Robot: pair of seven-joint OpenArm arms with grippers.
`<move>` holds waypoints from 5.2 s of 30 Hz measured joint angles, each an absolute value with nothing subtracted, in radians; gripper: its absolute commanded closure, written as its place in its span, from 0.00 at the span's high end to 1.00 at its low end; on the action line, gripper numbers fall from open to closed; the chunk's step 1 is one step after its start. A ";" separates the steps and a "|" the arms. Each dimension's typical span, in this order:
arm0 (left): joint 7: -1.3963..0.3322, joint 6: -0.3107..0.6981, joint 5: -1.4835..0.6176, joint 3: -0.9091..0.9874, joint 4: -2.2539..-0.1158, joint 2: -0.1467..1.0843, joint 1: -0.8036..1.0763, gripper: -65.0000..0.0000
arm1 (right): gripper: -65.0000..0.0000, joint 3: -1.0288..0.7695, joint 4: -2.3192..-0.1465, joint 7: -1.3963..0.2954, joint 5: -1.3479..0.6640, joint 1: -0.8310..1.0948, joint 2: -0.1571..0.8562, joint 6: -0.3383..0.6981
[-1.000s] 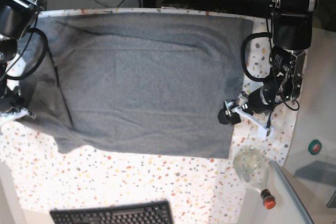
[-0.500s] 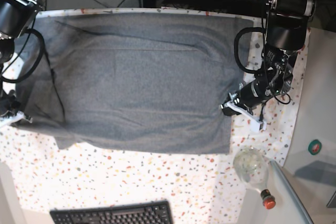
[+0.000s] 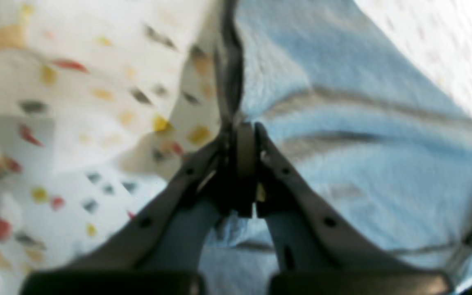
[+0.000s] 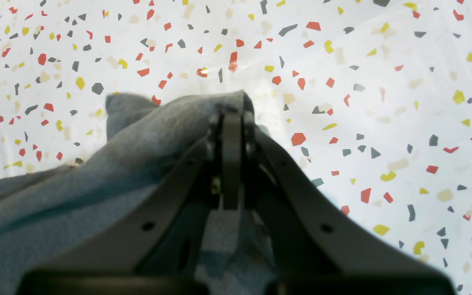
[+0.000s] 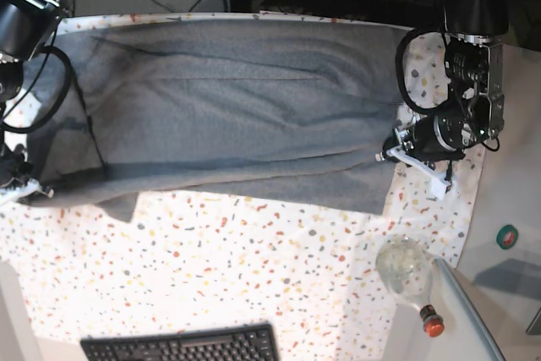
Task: Layout the t-shirt on the table in an organized manner, then fold the t-shirt properly
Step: 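Grasp the opposite shirt side with the left gripper and fold it inward, then release the folded side with the left gripper and move to the hem, then grasp the hem with both grippers and fold it toward the collar, then regrip the ends of the folded grey strip with both grippers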
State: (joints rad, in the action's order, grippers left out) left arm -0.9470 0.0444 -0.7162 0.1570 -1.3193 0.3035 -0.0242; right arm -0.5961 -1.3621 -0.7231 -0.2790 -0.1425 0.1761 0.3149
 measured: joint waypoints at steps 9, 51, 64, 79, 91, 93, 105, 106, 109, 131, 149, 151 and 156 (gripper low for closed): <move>-0.998 0.045 -0.720 0.287 -1.419 0.277 0.095 0.11 | 0.00 -0.596 -1.361 -0.723 -0.280 -0.142 0.176 0.315; -0.710 0.052 -0.591 0.032 -0.811 0.307 -0.327 0.21 | 0.00 -0.598 -1.366 -0.723 -0.280 -0.140 0.178 0.315; -0.775 0.050 -0.596 0.038 -0.923 0.293 -0.331 0.00 | 0.00 -0.582 -1.297 -0.718 -0.275 -0.216 0.191 0.315; -0.773 0.051 -0.602 0.042 -1.006 0.291 -0.477 0.00 | 0.00 -0.177 -0.881 -0.295 -0.273 -0.379 0.414 0.322; -0.774 0.052 -0.602 0.041 -1.007 0.291 -0.452 0.00 | 0.00 0.057 -0.550 0.081 -0.273 -0.451 0.467 0.323; -0.775 0.051 -0.601 0.039 -1.007 0.291 -0.433 0.00 | 0.00 0.059 -0.547 0.087 -0.272 -0.448 0.466 0.323; -0.891 0.105 -0.594 0.186 -1.448 0.288 -0.096 0.00 | 0.00 0.023 -0.888 -0.078 -0.277 -0.243 0.522 0.326; -0.901 0.105 -0.601 0.205 -1.482 0.288 -0.079 0.00 | 0.00 -0.019 -0.928 -0.101 -0.278 -0.220 0.514 0.331; -0.953 0.112 -0.606 0.292 -1.589 0.282 -0.018 0.00 | 0.00 -0.126 -1.043 -0.185 -0.278 -0.162 0.495 0.324; -1.010 0.109 -0.794 0.357 -1.661 0.301 0.276 0.00 | 0.00 -0.313 -1.276 -0.420 -0.283 0.129 0.416 0.323; -1.013 0.111 -0.789 0.370 -1.758 0.319 0.400 0.00 | 0.00 -0.392 -1.431 -0.510 -0.279 0.242 0.353 0.323; -1.002 0.112 -0.792 0.370 -1.758 0.320 0.398 0.00 | 0.00 -0.397 -1.431 -0.513 -0.280 0.241 0.349 0.323; -1.006 0.112 -0.791 0.360 -1.756 0.321 0.401 0.00 | 0.00 -0.397 -1.433 -0.501 -0.280 0.240 0.348 0.323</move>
State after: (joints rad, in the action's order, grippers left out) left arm -1.0058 0.1116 -0.7914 0.3595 -1.7557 0.3210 0.4007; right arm -0.3973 -1.4326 -0.5014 -0.2798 0.2401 0.3481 0.3225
